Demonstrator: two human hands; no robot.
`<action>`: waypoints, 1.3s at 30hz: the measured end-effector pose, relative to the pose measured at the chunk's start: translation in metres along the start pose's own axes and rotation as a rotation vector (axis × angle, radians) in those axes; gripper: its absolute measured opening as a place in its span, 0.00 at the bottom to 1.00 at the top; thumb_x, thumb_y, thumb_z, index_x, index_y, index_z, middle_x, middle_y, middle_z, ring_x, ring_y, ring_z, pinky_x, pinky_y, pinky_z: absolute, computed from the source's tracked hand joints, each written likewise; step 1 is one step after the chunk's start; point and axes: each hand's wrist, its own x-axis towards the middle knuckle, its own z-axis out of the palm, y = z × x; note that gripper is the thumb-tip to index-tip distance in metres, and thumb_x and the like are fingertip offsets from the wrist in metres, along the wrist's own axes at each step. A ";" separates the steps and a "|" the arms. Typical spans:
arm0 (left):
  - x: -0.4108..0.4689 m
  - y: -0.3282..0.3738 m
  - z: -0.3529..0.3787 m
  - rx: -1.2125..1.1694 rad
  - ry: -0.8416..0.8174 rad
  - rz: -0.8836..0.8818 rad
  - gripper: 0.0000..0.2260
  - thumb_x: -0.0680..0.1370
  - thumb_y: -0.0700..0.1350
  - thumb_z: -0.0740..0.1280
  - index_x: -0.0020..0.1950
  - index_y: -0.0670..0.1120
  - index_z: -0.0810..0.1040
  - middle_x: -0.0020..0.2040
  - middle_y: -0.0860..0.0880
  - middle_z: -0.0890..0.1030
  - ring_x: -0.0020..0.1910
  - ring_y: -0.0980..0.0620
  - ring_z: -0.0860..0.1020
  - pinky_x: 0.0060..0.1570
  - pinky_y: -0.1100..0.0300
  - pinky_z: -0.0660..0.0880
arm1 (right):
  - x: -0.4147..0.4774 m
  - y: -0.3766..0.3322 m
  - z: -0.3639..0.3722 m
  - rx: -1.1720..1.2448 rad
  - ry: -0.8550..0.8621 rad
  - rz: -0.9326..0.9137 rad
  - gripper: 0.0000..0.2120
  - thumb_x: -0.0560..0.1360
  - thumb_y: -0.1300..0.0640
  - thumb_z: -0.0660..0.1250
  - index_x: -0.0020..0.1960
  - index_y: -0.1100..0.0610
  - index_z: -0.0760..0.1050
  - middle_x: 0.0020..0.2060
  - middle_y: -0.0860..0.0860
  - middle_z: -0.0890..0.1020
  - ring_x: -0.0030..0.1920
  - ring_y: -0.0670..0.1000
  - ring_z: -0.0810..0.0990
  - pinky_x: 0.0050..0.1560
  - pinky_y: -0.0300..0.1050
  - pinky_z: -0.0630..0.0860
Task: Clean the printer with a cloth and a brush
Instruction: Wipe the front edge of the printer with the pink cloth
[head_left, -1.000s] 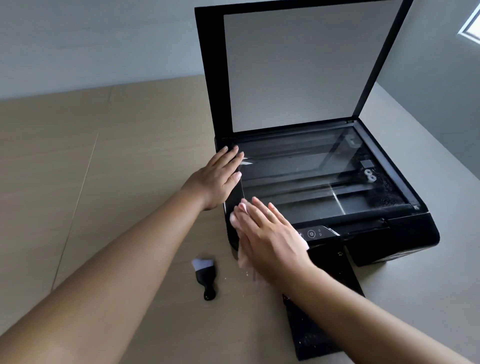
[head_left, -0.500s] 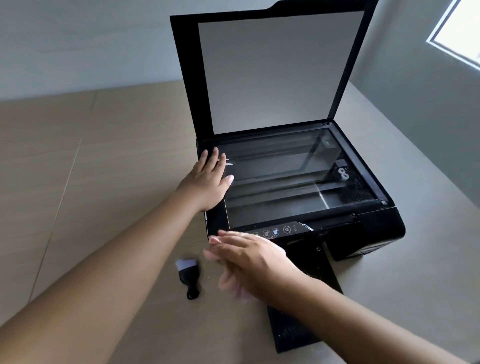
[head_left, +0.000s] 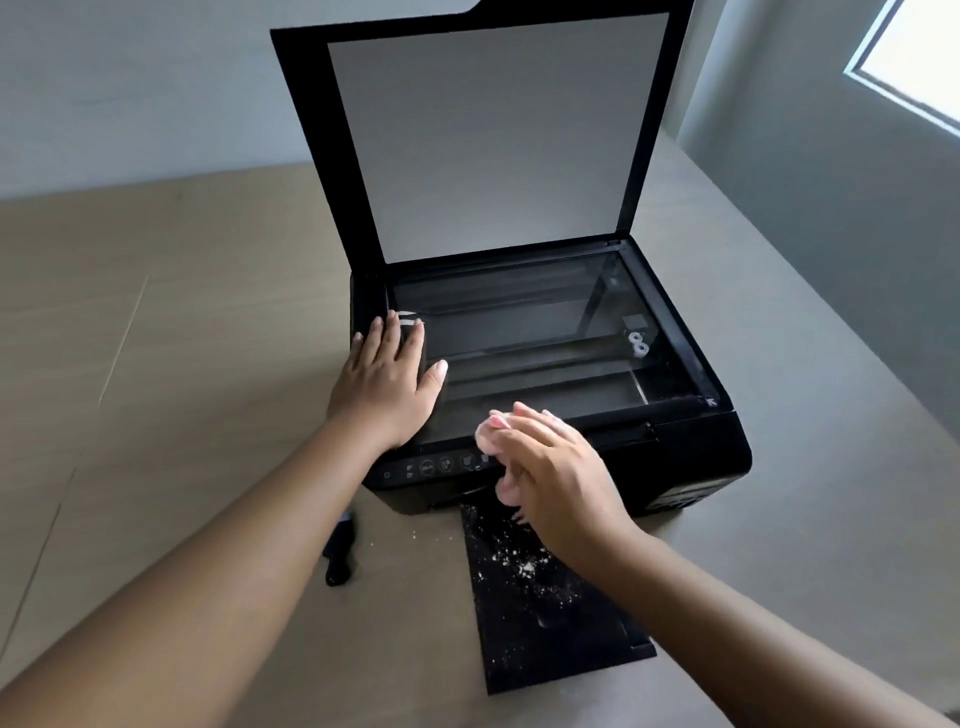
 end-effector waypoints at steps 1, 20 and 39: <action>-0.001 0.004 0.000 -0.011 0.002 -0.026 0.30 0.80 0.61 0.47 0.79 0.49 0.48 0.80 0.43 0.45 0.78 0.47 0.43 0.75 0.51 0.40 | -0.002 -0.002 -0.004 0.033 -0.054 -0.060 0.17 0.75 0.58 0.58 0.58 0.56 0.80 0.59 0.52 0.81 0.64 0.54 0.76 0.67 0.49 0.71; -0.009 0.037 0.006 -0.057 0.150 -0.198 0.29 0.79 0.64 0.53 0.78 0.55 0.56 0.80 0.48 0.52 0.78 0.50 0.48 0.76 0.53 0.45 | -0.030 0.138 -0.090 -0.346 -0.036 -0.077 0.21 0.77 0.41 0.58 0.68 0.43 0.70 0.72 0.53 0.68 0.73 0.62 0.61 0.69 0.65 0.61; -0.007 0.035 0.008 -0.040 0.171 -0.215 0.29 0.77 0.65 0.54 0.76 0.56 0.59 0.79 0.50 0.56 0.77 0.50 0.52 0.75 0.51 0.50 | -0.037 0.165 -0.096 -0.126 0.054 -0.230 0.15 0.76 0.61 0.61 0.61 0.51 0.77 0.62 0.47 0.77 0.68 0.52 0.70 0.67 0.54 0.65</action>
